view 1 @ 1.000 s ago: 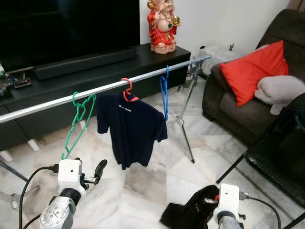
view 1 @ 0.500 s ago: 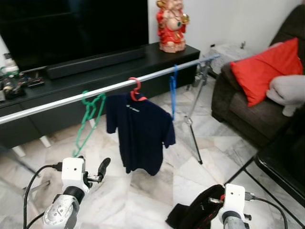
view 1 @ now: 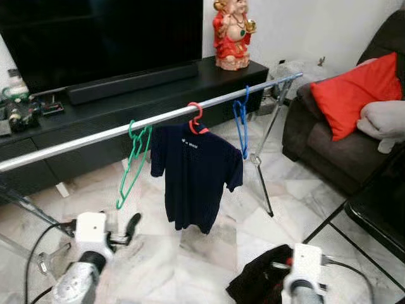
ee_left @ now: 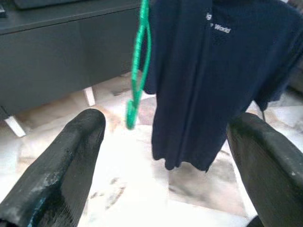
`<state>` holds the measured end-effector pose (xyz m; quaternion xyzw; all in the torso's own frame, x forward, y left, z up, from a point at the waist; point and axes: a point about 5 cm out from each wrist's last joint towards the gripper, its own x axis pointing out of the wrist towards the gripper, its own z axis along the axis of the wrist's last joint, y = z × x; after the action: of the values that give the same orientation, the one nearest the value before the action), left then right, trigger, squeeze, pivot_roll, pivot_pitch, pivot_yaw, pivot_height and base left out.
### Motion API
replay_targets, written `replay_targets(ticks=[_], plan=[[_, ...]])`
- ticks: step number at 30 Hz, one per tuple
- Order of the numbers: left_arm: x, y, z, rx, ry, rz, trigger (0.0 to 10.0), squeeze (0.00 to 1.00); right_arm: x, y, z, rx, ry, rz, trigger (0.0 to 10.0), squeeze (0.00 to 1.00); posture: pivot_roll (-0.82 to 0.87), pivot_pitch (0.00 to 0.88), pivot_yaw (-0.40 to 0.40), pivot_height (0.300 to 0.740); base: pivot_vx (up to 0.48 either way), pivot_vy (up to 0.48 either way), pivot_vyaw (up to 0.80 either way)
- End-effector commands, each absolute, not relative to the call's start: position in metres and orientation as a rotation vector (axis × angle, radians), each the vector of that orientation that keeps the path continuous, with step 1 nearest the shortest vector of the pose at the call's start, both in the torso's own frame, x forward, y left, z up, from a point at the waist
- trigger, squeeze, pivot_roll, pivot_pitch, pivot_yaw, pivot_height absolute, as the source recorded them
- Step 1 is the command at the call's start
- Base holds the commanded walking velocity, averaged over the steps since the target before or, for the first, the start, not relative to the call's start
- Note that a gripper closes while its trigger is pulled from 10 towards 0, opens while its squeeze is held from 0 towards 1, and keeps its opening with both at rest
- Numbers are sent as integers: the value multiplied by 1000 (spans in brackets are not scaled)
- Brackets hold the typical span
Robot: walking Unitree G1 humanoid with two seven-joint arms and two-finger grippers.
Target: Hang hanger
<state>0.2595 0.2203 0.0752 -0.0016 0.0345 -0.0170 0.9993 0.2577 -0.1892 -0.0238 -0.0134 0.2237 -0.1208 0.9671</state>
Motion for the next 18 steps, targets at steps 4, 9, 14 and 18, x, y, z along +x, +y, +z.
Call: replay_targets(ticks=[4,9,14,18], plan=[[261,217,77,-16,62,-45,10000,0,259,-197,-21,-34,436,-263,10000,0,93,47,43,740,0,281,0],[261,217,77,-15,62,-46,10000,0,259,-197,-21,-34,436,-263,10000,0,93,46,43,740,0,280,0],[261,216,77,-15,61,-47,10000,0,259,-197,-21,-34,436,-263,10000,0,92,44,44,740,0,280,0],[261,216,78,-15,59,-48,10000,0,258,-197,-22,-35,439,-264,10000,0,92,43,43,740,0,69,0]])
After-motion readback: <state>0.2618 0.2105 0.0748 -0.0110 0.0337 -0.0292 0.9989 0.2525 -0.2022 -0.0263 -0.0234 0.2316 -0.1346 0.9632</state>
